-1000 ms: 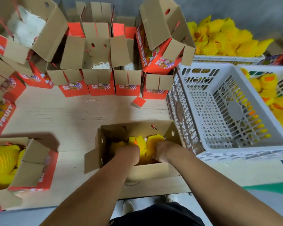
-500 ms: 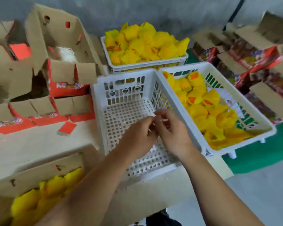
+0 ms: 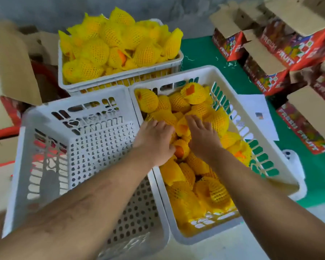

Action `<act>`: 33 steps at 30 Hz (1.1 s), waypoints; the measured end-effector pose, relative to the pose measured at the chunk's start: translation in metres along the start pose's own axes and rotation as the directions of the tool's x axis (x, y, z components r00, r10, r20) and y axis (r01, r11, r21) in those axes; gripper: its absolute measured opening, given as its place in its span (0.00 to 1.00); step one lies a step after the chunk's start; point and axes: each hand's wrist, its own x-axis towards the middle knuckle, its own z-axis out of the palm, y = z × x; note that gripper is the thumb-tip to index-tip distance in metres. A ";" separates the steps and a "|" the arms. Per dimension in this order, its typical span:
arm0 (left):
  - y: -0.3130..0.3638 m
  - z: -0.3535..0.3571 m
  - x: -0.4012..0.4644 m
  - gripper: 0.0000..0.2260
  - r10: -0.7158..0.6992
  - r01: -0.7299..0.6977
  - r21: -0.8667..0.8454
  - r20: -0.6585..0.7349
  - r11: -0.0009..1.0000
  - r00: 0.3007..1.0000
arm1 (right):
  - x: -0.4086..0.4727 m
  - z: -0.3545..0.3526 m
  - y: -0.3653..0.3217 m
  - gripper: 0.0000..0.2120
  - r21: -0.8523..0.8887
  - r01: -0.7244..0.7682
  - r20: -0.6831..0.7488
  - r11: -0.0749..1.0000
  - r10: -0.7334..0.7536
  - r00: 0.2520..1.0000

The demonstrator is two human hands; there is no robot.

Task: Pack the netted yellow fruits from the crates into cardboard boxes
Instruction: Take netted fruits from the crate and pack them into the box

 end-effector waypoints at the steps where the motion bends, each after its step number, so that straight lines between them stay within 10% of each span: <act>1: -0.001 -0.001 0.012 0.23 -0.018 0.018 0.021 0.016 1.000 1.000 | 0.007 0.006 0.003 0.46 -0.084 0.024 -0.018 0.996 -0.025 1.000; 4: -0.008 -0.002 0.038 0.26 -0.079 0.077 0.045 0.041 0.996 0.996 | 0.019 0.020 0.018 0.52 -0.188 0.003 -0.093 0.982 -0.020 0.995; 12: -0.015 0.005 0.043 0.36 -0.110 0.106 -0.069 -0.062 0.992 0.992 | 0.033 0.006 0.018 0.40 0.256 -0.062 -0.228 0.965 0.122 0.966; 15: -0.013 0.003 0.044 0.50 -0.135 0.129 -0.124 -0.042 0.984 0.990 | 0.032 -0.020 0.016 0.31 0.868 0.053 -0.052 0.493 -0.016 0.999; 17: -0.013 0.002 0.040 0.52 -0.160 0.144 -0.191 -0.066 0.971 0.985 | 0.027 -0.027 0.010 0.28 0.968 0.057 -0.003 0.244 -0.218 0.976; 21: -0.012 0.004 0.036 0.42 -0.151 0.114 -0.196 -0.182 0.974 0.972 | 0.024 -0.030 0.006 0.28 0.907 0.091 0.009 0.411 -0.234 0.972; 25: -0.011 0.003 0.037 0.39 -0.200 0.161 -0.221 -0.169 0.962 0.965 | 0.036 -0.028 0.045 0.34 0.277 -0.156 -0.149 0.948 0.202 0.968; 28: -0.011 0.002 0.037 0.38 -0.217 0.177 -0.249 -0.146 0.952 0.965 | 0.032 -0.013 0.060 0.48 -0.096 -0.210 0.084 0.973 0.218 0.972; 33: -0.013 0.002 0.036 0.37 -0.213 0.166 -0.270 -0.154 0.948 0.965 | 0.038 -0.008 0.056 0.36 -0.100 -0.325 -0.088 0.940 0.317 0.944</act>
